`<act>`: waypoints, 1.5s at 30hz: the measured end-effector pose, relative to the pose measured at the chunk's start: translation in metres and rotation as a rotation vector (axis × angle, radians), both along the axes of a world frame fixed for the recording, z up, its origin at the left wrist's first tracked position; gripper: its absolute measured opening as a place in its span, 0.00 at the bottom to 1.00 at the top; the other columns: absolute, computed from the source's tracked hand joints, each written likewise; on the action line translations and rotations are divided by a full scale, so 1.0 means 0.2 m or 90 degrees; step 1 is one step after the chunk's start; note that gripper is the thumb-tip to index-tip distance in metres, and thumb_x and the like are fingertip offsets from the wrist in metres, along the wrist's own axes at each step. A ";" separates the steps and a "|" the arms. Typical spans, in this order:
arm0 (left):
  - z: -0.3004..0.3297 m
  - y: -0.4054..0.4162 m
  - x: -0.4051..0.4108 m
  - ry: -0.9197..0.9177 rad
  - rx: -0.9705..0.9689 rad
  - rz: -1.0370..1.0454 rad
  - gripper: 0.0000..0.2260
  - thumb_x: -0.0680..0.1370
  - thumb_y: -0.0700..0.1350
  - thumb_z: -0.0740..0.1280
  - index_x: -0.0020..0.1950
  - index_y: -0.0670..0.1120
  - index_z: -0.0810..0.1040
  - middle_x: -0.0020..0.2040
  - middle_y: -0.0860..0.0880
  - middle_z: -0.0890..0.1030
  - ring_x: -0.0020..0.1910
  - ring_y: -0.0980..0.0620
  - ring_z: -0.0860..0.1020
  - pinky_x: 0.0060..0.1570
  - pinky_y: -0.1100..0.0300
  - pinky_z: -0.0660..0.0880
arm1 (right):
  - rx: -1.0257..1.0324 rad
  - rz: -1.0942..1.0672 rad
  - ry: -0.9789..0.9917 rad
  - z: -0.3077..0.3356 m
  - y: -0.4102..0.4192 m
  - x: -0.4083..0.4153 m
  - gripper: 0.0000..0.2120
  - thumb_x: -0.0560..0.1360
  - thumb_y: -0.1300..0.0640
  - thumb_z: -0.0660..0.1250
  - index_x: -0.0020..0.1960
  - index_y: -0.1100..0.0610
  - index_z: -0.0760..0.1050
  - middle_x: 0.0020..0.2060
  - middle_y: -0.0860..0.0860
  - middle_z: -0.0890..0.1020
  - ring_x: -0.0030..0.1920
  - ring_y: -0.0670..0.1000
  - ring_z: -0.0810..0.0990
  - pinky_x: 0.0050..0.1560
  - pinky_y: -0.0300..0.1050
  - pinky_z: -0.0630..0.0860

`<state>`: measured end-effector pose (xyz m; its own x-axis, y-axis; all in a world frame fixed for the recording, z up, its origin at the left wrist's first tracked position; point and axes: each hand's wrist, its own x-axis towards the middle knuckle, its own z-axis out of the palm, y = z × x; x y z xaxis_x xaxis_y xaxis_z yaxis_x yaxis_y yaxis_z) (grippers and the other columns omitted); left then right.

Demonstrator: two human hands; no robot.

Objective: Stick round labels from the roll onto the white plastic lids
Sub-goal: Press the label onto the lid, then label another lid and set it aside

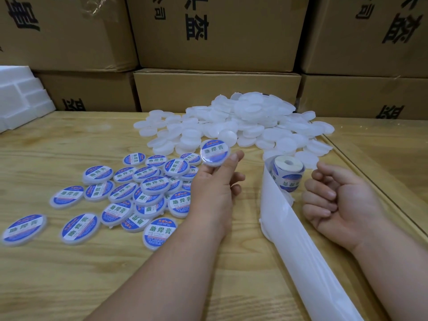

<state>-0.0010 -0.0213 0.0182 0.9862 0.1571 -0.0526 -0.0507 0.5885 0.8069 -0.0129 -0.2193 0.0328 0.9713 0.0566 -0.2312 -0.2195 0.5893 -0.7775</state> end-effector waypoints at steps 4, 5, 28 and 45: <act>0.02 0.02 0.00 0.021 -0.086 0.022 0.09 0.79 0.43 0.71 0.60 0.51 0.80 0.51 0.53 0.87 0.31 0.58 0.79 0.29 0.66 0.72 | -0.467 -0.141 -0.148 -0.04 0.08 -0.03 0.17 0.79 0.54 0.68 0.33 0.52 0.70 0.23 0.45 0.65 0.24 0.47 0.59 0.24 0.40 0.59; 0.02 0.02 0.00 0.027 -0.101 0.029 0.09 0.80 0.44 0.69 0.60 0.51 0.79 0.50 0.53 0.87 0.31 0.58 0.79 0.28 0.66 0.72 | -0.518 -0.146 -0.178 -0.05 0.09 -0.04 0.16 0.78 0.55 0.69 0.33 0.53 0.71 0.23 0.44 0.66 0.23 0.46 0.61 0.24 0.38 0.60; -0.02 -0.08 -0.06 -0.077 0.387 -0.024 0.19 0.76 0.40 0.63 0.55 0.65 0.78 0.37 0.72 0.80 0.26 0.66 0.74 0.28 0.73 0.70 | -0.566 -0.169 -0.190 -0.10 0.09 -0.01 0.08 0.77 0.54 0.69 0.41 0.47 0.83 0.28 0.41 0.78 0.24 0.42 0.69 0.31 0.41 0.66; -0.03 -0.10 -0.09 -0.084 0.627 -0.177 0.20 0.73 0.45 0.62 0.62 0.62 0.76 0.50 0.66 0.82 0.47 0.63 0.79 0.47 0.59 0.79 | -0.503 -0.068 -0.077 -0.03 0.05 -0.04 0.14 0.74 0.57 0.69 0.30 0.54 0.79 0.26 0.49 0.77 0.29 0.48 0.76 0.31 0.37 0.71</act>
